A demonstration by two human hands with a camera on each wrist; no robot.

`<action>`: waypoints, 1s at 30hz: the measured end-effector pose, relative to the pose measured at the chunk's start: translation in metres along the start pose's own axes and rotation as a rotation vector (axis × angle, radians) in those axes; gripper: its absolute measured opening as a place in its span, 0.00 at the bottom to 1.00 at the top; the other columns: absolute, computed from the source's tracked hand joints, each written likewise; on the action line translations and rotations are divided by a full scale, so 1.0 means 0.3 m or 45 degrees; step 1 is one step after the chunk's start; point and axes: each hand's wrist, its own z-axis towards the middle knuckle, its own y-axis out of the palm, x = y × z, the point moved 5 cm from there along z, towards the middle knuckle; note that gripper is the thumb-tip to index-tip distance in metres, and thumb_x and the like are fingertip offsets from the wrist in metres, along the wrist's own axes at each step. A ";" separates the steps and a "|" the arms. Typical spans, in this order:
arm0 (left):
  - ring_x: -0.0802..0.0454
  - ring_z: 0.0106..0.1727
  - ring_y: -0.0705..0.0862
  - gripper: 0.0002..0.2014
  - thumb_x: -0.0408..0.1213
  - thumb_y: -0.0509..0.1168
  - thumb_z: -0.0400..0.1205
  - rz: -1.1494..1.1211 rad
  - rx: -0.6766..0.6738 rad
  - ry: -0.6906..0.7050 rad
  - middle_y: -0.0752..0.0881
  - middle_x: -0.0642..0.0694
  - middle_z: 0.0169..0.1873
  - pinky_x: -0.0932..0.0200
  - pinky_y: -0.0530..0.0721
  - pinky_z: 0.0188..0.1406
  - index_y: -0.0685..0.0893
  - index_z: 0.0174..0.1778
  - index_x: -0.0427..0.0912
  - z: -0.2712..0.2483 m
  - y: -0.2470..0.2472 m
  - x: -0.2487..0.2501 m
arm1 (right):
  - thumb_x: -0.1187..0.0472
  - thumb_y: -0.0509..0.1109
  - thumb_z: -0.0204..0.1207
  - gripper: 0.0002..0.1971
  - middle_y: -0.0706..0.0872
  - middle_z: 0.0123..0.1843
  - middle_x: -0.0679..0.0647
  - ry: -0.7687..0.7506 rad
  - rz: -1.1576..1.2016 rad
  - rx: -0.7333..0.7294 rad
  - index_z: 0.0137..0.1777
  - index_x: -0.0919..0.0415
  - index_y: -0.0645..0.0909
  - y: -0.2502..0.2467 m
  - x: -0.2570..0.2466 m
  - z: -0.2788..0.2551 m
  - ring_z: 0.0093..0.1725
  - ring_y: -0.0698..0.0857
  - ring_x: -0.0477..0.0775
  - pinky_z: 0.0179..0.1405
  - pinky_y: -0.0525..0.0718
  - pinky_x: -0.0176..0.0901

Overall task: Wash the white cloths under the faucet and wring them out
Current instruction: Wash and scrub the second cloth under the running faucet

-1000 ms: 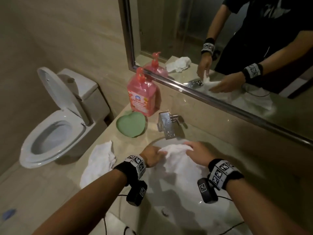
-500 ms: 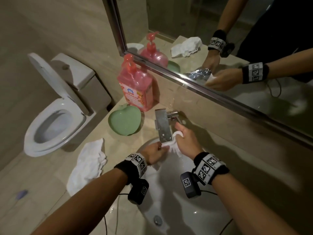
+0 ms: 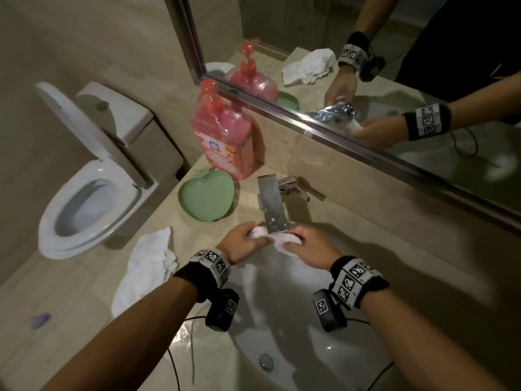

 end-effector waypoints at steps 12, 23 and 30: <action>0.46 0.44 0.79 0.18 0.55 0.66 0.83 0.119 0.125 -0.052 0.82 0.44 0.40 0.46 0.79 0.49 0.77 0.43 0.42 -0.053 -0.133 -0.093 | 0.54 0.77 0.80 0.05 0.92 0.44 0.50 0.178 0.391 -0.125 0.52 0.53 0.89 0.104 -0.017 0.125 0.42 0.88 0.49 0.44 0.86 0.42; 0.48 0.62 0.84 0.23 0.56 0.68 0.80 0.163 -0.131 0.048 0.85 0.50 0.64 0.50 0.82 0.64 0.78 0.70 0.53 0.078 0.086 0.035 | 0.52 0.67 0.87 0.21 0.76 0.28 0.48 0.022 -0.075 0.249 0.30 0.54 0.73 -0.040 0.002 0.088 0.28 0.72 0.47 0.30 0.74 0.44; 0.45 0.59 0.85 0.13 0.34 0.59 0.87 0.011 -0.038 0.133 0.88 0.43 0.60 0.50 0.83 0.62 0.86 0.63 0.43 0.109 0.072 0.052 | 0.55 0.61 0.90 0.13 0.80 0.42 0.55 0.027 -0.122 0.113 0.45 0.60 0.77 -0.017 0.045 0.065 0.42 0.78 0.54 0.41 0.73 0.45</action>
